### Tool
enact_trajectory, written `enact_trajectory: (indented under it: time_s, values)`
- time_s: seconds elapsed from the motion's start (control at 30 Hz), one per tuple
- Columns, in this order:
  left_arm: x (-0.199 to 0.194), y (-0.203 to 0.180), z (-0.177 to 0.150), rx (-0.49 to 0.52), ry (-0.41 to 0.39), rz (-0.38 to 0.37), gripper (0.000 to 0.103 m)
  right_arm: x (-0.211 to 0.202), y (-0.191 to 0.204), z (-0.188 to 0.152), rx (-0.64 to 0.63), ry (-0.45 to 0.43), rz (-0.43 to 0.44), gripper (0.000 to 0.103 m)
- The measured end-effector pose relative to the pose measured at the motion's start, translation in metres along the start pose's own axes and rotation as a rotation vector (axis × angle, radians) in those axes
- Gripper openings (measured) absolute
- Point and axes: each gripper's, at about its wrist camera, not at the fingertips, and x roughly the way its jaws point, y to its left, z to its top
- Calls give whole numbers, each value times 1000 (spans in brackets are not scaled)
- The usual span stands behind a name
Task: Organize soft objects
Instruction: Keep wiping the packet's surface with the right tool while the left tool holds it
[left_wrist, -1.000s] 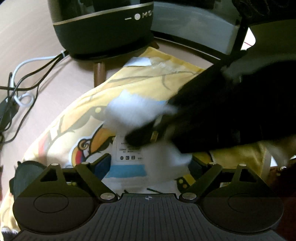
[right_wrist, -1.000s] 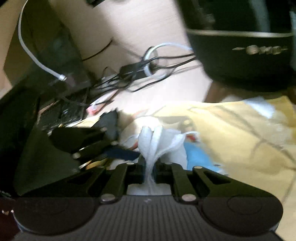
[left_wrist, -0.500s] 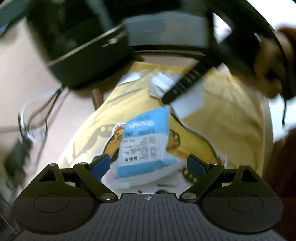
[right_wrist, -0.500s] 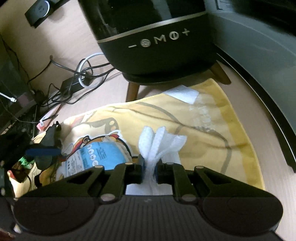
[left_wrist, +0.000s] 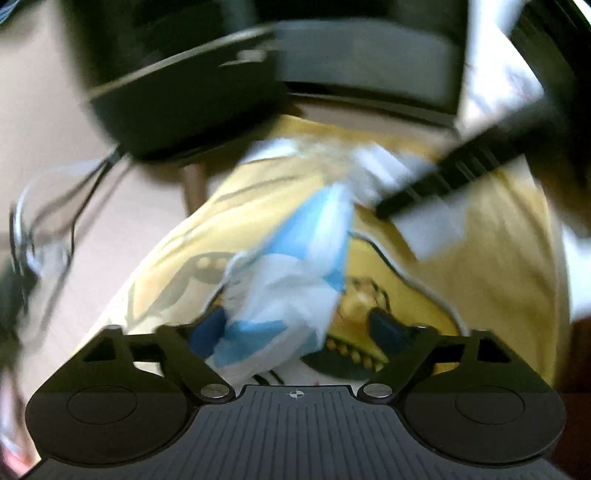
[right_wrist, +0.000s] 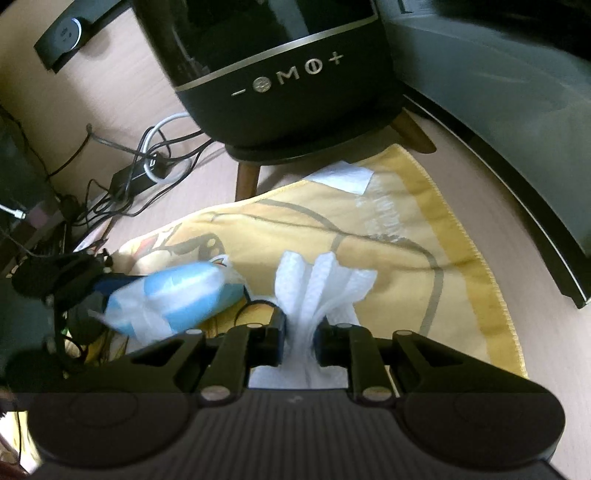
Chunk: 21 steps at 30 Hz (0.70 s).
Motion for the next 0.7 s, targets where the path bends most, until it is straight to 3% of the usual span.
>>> enact_trajectory:
  time_s: [0.13, 0.2, 0.23, 0.3, 0.37, 0.4, 0.5, 0.7]
  values:
    - [-4, 43, 2, -307, 9, -130, 66, -8, 7, 7, -18, -43, -4, 16]
    - [-7, 47, -1, -368, 14, -169, 66, -19, 16, 15, -34, -85, 58, 15]
    - [-9, 44, -3, -364, 18, -175, 66, -24, 21, 18, -40, -102, 96, 15]
    - [-10, 35, -4, -337, 21, -173, 66, -29, 30, 26, -11, -87, 257, 15]
    - [-10, 27, -3, -298, 22, -155, 66, -21, 36, 30, 56, -16, 438, 15]
    - [-10, 24, -3, -285, 22, -147, 67, -14, 39, 29, 74, 22, 485, 15]
    - [-8, 22, -2, -278, 33, -141, 67, 7, 47, 23, 72, 94, 486, 16]
    - [-6, 22, -2, -282, 43, -135, 68, -5, 30, 28, 17, 35, 327, 13]
